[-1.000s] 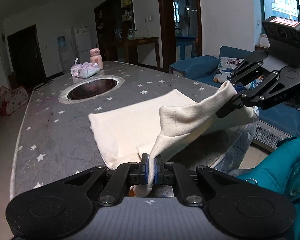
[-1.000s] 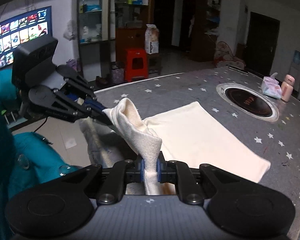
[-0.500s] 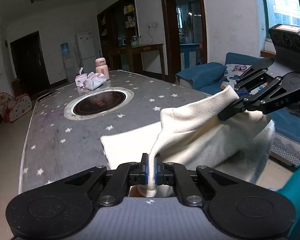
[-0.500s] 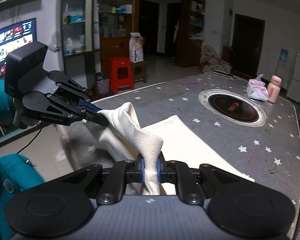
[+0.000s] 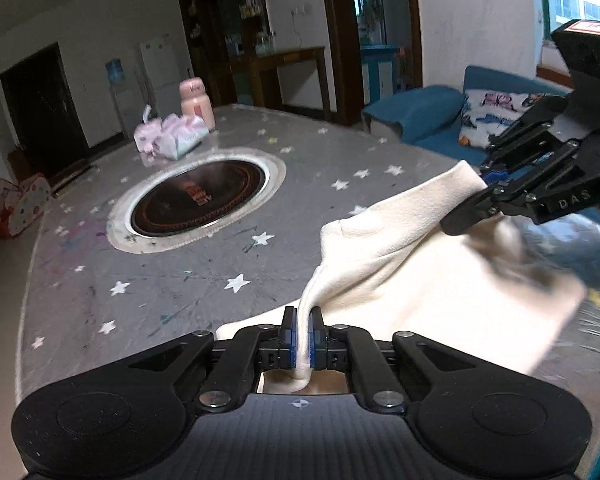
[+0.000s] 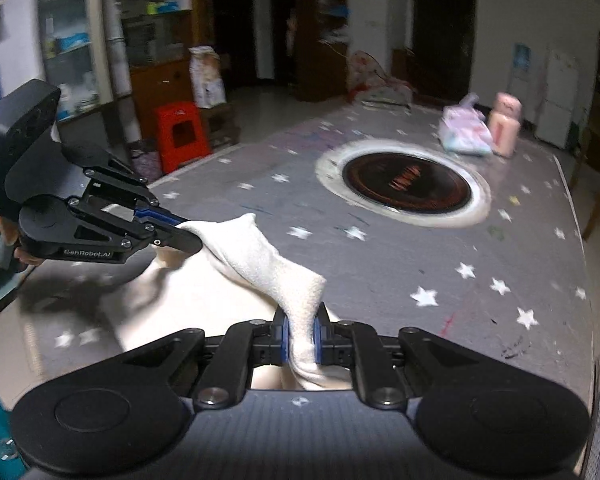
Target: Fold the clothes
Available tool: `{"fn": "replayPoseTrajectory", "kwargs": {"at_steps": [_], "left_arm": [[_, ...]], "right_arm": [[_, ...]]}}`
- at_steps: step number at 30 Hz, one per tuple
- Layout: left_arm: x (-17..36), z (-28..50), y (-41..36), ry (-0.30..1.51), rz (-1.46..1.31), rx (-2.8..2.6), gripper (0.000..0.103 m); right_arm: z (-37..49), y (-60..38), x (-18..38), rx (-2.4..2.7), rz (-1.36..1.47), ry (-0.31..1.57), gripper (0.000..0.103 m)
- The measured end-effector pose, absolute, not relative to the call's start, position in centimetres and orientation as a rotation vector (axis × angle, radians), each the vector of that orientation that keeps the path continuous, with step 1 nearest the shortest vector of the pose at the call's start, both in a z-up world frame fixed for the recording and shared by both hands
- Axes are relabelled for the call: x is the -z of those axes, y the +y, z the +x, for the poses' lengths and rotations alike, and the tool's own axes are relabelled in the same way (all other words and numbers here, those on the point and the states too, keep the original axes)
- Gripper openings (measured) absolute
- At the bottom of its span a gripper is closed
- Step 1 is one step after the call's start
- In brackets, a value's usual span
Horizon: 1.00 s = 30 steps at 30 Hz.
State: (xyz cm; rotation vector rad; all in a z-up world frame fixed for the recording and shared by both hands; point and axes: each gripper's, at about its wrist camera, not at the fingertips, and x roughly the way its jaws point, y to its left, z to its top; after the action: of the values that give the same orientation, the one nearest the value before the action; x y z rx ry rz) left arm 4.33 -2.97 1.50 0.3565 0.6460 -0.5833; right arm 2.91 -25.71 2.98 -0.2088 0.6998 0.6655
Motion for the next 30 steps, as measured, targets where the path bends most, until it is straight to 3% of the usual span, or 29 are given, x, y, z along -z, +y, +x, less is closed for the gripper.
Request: {"fn": "replayPoseTrajectory", "kwargs": {"at_steps": [4,8,13,19,21,24,30], "left_arm": [[0.5,7.5,-4.2,0.694,0.343,0.571,0.006],[1.7,9.0,-5.1,0.697,0.337,0.536,0.012],[2.3,10.1,-5.5,0.695,0.334,0.513,0.021],[2.2,11.0,-5.4,0.69,0.319,0.491,0.035],[2.2,11.3,-5.3,0.688,0.32,0.482,0.05],[2.5,11.8,-5.0,0.69,0.315,0.469,0.061],[2.7,12.1,-4.1,0.705,0.263,0.486,0.06]], "right_arm": [[5.7,-26.3,-0.6,-0.588,-0.161,0.754,0.011],[7.3,-26.9,1.1,-0.49,-0.122,0.762,0.024],[7.6,-28.3,1.3,-0.402,-0.097,0.755,0.024],[5.0,-28.5,-0.1,-0.463,-0.087,0.733,0.024],[4.7,-28.1,0.2,-0.466,-0.103,0.745,0.024],[5.0,-28.4,1.3,-0.418,-0.092,0.779,0.024],[5.2,-29.5,2.8,-0.38,-0.052,0.81,0.025]]}}
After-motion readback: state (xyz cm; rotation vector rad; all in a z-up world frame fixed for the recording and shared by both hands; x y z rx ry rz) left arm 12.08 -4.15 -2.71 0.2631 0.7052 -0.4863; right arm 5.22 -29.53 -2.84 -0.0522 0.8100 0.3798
